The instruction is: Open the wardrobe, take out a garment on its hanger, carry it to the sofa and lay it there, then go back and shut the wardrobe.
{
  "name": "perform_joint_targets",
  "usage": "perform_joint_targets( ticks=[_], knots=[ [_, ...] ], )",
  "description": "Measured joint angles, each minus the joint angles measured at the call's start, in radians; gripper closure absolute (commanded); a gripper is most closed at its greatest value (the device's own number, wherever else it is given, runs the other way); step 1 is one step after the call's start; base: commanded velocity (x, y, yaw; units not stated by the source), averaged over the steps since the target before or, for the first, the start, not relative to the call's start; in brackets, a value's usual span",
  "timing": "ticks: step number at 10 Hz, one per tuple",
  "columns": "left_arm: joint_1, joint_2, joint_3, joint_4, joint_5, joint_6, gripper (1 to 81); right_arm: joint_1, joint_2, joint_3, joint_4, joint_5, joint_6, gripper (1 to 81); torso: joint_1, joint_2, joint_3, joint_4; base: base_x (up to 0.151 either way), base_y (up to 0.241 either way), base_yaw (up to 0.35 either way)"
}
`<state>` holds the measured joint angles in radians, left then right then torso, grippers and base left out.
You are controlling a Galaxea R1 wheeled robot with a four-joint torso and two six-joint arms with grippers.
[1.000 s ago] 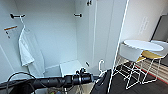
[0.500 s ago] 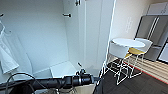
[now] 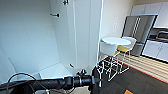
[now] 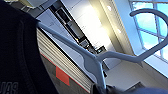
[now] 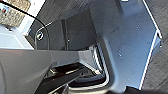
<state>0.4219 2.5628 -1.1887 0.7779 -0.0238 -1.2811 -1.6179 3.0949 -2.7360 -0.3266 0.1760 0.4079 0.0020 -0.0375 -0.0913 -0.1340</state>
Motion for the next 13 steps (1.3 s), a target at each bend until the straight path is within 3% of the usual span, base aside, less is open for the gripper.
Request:
perform_joint_targets(
  ticks=[6, 13],
  knots=[
    [0.0, -0.009, 0.0, 0.014, 0.001, 0.003, 81.1, -0.079, -0.128, 0.053, -0.001, 0.115, -0.007, 1.0, 0.0, 0.0, 0.0, 0.0, 0.0, 0.0, -0.282],
    [0.011, -0.011, 0.004, 0.031, 0.0, 0.009, 81.1, -0.113, -0.209, 0.206, -0.048, 0.161, -0.007, 1.0, 0.0, 0.0, 0.0, 0.0, 0.0, 0.0, -0.282]
  ],
)
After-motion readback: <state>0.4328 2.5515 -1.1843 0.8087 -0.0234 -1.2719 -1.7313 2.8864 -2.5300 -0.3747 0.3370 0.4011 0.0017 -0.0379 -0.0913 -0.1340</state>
